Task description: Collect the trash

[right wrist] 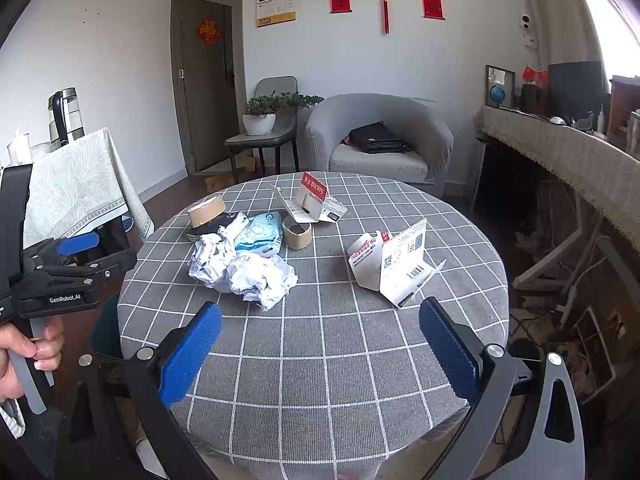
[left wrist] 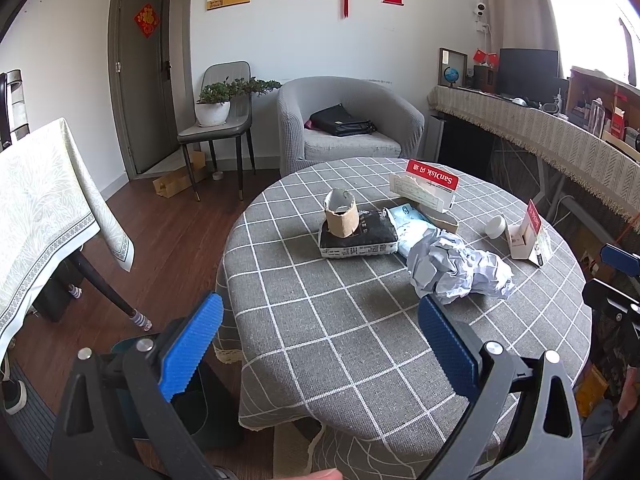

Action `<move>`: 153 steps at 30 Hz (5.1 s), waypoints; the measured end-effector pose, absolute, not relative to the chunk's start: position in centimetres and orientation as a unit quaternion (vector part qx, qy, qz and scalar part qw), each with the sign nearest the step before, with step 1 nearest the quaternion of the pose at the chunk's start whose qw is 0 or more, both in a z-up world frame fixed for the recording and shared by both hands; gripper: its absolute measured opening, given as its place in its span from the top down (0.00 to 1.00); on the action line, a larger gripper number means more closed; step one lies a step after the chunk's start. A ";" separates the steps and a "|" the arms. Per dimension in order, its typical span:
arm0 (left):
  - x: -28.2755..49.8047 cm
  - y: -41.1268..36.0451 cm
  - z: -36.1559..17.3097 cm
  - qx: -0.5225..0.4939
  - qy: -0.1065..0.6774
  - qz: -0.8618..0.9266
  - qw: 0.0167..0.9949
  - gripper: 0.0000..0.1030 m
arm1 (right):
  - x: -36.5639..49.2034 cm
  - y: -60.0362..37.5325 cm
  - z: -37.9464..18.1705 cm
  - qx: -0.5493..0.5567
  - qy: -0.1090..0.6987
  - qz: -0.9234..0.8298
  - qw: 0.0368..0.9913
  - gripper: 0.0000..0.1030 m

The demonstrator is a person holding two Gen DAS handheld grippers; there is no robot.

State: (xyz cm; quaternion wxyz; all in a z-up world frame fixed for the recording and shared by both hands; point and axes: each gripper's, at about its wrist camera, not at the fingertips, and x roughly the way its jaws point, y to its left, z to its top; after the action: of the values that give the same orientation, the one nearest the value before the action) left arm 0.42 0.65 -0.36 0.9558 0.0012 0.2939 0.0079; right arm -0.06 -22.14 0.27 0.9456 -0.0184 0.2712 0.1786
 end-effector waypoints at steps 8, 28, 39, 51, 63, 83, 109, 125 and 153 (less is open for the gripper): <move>0.4 0.9 -0.4 -0.002 0.295 0.009 0.956 0.03 | 0.1 -21.7 0.1 -0.028 0.276 0.178 0.944 0.03; 0.4 0.8 -0.2 0.015 0.287 -0.020 0.958 0.04 | 0.8 -22.2 -0.3 -0.016 0.293 0.173 0.940 0.03; 1.2 -0.5 -0.5 0.017 0.311 -0.084 0.947 0.19 | 1.9 -21.7 -0.3 -0.001 0.299 0.178 0.937 0.03; 4.9 -2.7 -1.3 -0.027 0.335 -0.156 0.929 0.37 | 4.5 -23.1 -0.2 0.023 0.298 0.188 0.936 0.03; 7.5 -3.7 -2.0 -0.057 0.354 -0.178 0.916 0.47 | 6.2 -22.2 -0.5 0.064 0.317 0.263 0.909 0.21; 6.2 0.5 0.2 -0.064 0.314 -0.182 0.930 0.58 | 7.6 -14.7 -2.8 -0.006 0.380 0.274 0.883 0.31; 5.4 14.5 -1.1 -0.071 0.329 -0.046 0.941 0.58 | 9.4 -6.2 1.8 -0.002 0.330 0.304 0.894 0.47; 5.1 25.9 -8.3 -0.055 0.412 0.047 0.908 0.58 | 9.5 6.4 2.8 -0.029 0.312 0.386 0.868 0.47; 2.7 35.0 -11.2 -0.113 0.464 0.092 0.874 0.43 | 9.8 20.2 -6.2 -0.073 0.407 0.431 0.802 0.47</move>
State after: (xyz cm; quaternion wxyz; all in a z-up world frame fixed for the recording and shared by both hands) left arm 2.68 35.01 -11.21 0.8736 -0.1130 0.4643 0.0918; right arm 9.76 20.20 -6.25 0.8019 -0.0730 0.4069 0.4313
